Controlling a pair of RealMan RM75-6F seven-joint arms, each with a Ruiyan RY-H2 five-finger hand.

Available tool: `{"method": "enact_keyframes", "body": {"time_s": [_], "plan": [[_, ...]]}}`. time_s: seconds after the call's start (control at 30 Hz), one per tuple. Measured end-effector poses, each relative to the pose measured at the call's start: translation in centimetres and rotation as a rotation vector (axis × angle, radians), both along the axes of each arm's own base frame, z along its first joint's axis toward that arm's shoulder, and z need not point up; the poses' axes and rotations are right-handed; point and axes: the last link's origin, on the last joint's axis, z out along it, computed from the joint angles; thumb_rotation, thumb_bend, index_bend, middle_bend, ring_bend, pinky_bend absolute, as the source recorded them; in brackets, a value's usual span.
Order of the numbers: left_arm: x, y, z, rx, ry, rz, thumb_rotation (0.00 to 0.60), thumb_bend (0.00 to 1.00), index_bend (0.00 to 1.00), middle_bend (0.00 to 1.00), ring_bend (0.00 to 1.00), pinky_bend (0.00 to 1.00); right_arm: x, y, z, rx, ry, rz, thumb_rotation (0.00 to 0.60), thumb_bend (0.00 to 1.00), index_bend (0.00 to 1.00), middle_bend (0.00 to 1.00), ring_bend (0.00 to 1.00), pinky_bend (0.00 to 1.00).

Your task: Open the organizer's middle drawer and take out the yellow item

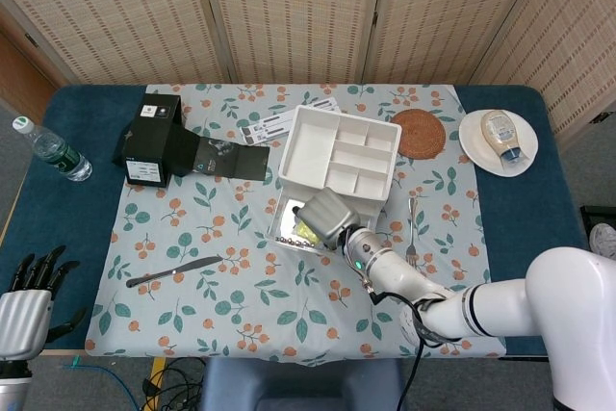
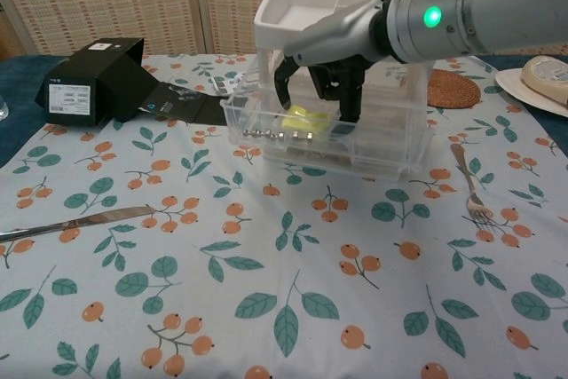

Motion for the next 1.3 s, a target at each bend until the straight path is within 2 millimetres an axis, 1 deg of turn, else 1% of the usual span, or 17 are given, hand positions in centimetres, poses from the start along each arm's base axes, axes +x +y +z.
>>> {"method": "enact_keyframes", "body": {"time_s": [0.53, 0.73, 0.87, 0.97, 1.07, 1.17, 1.3], "plan": [[-0.1, 0.1, -0.1, -0.003, 0.001, -0.001, 0.6, 0.22, 0.23, 0.11, 0.13, 0.08, -0.2, -0.1, -0.1, -0.012, -0.028, 0.008, 0.6, 0.26, 0.4, 0.96, 1.0, 1.0], [0.0, 0.1, -0.1, -0.002, 0.001, -0.002, 0.6, 0.22, 0.23, 0.11, 0.13, 0.08, 0.0, 0.0, 0.1, -0.011, -0.053, 0.012, 0.6, 0.27, 0.41, 0.96, 1.0, 1.0], [0.0, 0.0, 0.0, -0.001, 0.001, -0.003, 0.6, 0.22, 0.23, 0.11, 0.13, 0.08, 0.1, 0.2, 0.6, -0.015, -0.069, 0.018, 0.6, 0.28, 0.41, 0.97, 1.0, 1.0], [0.0, 0.1, 0.0, 0.0, 0.0, -0.006, 0.6, 0.22, 0.23, 0.11, 0.13, 0.08, 0.2, 0.5, 1.3, -0.018, -0.086, 0.025, 0.6, 0.28, 0.41, 0.97, 1.0, 1.0], [0.2, 0.1, 0.0, 0.001, -0.002, -0.011, 0.6, 0.22, 0.23, 0.11, 0.13, 0.08, 0.3, 0.8, 2.4, -0.031, -0.111, 0.033, 0.6, 0.28, 0.41, 0.97, 1.0, 1.0], [0.3, 0.2, 0.0, -0.001, -0.002, -0.015, 0.6, 0.22, 0.23, 0.11, 0.13, 0.08, 0.3, 1.3, 3.6, -0.048, -0.147, 0.04, 0.6, 0.28, 0.41, 0.97, 1.0, 1.0], [0.5, 0.3, -0.1, -0.003, -0.004, -0.025, 0.6, 0.22, 0.23, 0.11, 0.13, 0.08, -0.5, 2.1, 5.8, -0.077, -0.192, 0.047, 0.6, 0.28, 0.41, 0.97, 1.0, 1.0]]}}
